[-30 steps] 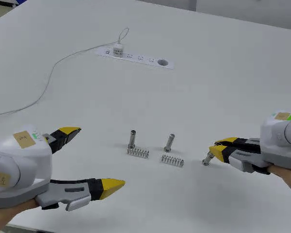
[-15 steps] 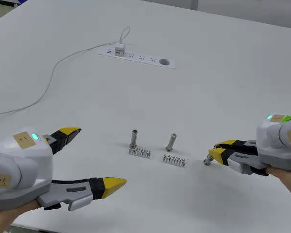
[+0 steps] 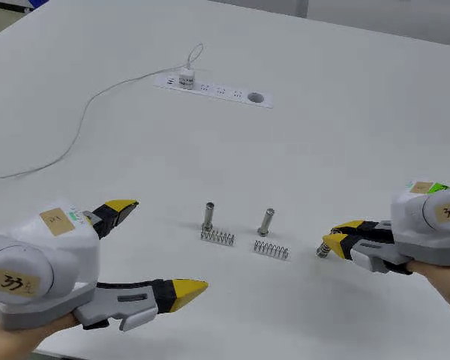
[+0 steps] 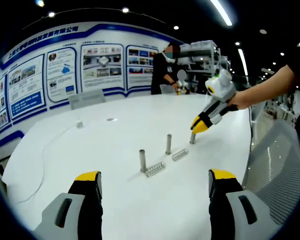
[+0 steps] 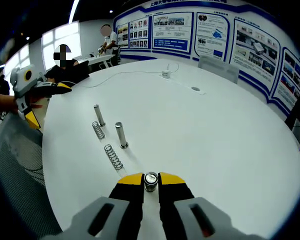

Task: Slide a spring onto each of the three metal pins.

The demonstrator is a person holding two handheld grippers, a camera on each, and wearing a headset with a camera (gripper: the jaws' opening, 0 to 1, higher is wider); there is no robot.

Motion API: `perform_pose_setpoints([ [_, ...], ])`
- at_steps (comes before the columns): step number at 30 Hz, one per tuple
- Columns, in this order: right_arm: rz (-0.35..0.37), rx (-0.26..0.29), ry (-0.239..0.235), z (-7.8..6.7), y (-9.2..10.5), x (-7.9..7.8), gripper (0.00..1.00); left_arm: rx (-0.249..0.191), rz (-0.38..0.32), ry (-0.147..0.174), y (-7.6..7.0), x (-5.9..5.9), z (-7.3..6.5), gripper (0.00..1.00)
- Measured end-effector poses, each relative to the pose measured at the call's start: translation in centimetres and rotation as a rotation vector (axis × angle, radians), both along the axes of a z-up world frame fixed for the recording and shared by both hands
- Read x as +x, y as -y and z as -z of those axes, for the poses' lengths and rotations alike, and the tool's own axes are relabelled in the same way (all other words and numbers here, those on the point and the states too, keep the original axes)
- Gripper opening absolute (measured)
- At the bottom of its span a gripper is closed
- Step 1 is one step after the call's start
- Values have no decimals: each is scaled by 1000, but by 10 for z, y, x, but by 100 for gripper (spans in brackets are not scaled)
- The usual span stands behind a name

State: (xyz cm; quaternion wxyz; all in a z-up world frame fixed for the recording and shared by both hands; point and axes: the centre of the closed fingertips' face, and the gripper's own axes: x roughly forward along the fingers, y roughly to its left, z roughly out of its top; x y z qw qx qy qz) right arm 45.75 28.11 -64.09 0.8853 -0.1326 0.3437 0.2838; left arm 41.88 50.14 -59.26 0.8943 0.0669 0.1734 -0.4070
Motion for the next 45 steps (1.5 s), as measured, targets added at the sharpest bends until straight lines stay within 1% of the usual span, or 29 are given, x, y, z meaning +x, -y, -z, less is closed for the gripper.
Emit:
perform_pose_setpoints([
  [2, 2, -4, -1, 3, 1, 2, 12, -3, 2, -4, 0, -1, 1, 90],
  [4, 8, -3, -4, 3, 0, 3, 12, 10, 7, -7, 0, -1, 3, 89],
  [6, 11, -6, -7, 5, 0, 5, 12, 11, 10, -12, 0, -1, 5, 89],
  [10, 21, -10, -3, 5, 1, 6, 12, 14, 17, -19, 1, -3, 7, 89],
  [16, 24, -21, -10, 8, 4, 8, 13, 20, 29, -22, 3, -4, 9, 89],
  [20, 32, -13, -8, 7, 3, 8, 13, 21, 27, -23, 2, -4, 9, 89],
  [23, 37, -4, 4, 1, 2, 8, 15, 21, 25, -26, 2, -4, 9, 89],
  [27, 40, -8, 41, -14, 3, 8, 16, 21, 25, -27, 2, -4, 10, 89],
  [28, 43, -20, 50, -17, 4, 8, 16, 21, 26, -28, 2, -4, 10, 89],
  [29, 37, -48, 72, -23, 4, 8, 16, 15, 29, -31, 3, -4, 10, 89],
  [30, 32, -56, 83, -26, 3, 7, 16, 2, 32, -35, 4, -5, 9, 89],
  [31, 21, -53, 91, -30, -1, 6, 16, -15, 34, -40, 6, -6, 8, 90],
  [32, 8, -49, 98, -33, -5, 5, 16, -15, 34, -39, 6, -5, 8, 90],
  [34, -35, -44, 112, -38, -18, 3, 17, 3, 37, -36, 5, -6, 10, 90],
  [35, -61, -47, 114, -38, -25, 1, 17, 4, 38, -38, 5, -6, 10, 90],
  [36, -94, -52, 109, -36, -33, -2, 17, 2, 38, -39, 5, -6, 10, 90],
  [38, -122, -56, 95, -31, -43, -5, 17, 1, 37, -36, 5, -6, 9, 90],
  [39, -130, -64, 88, -26, -48, -6, 18, 3, 37, -37, 5, -6, 10, 90],
  [41, -171, -78, 71, -17, -58, -10, 19, 8, 36, -40, 4, -6, 11, 90],
  [44, -191, -85, 29, -3, -66, -13, 19, 6, 37, -39, 4, -6, 10, 89],
  [45, -197, -92, 26, 0, -68, -12, 19, 5, 37, -38, 4, -6, 10, 90],
])
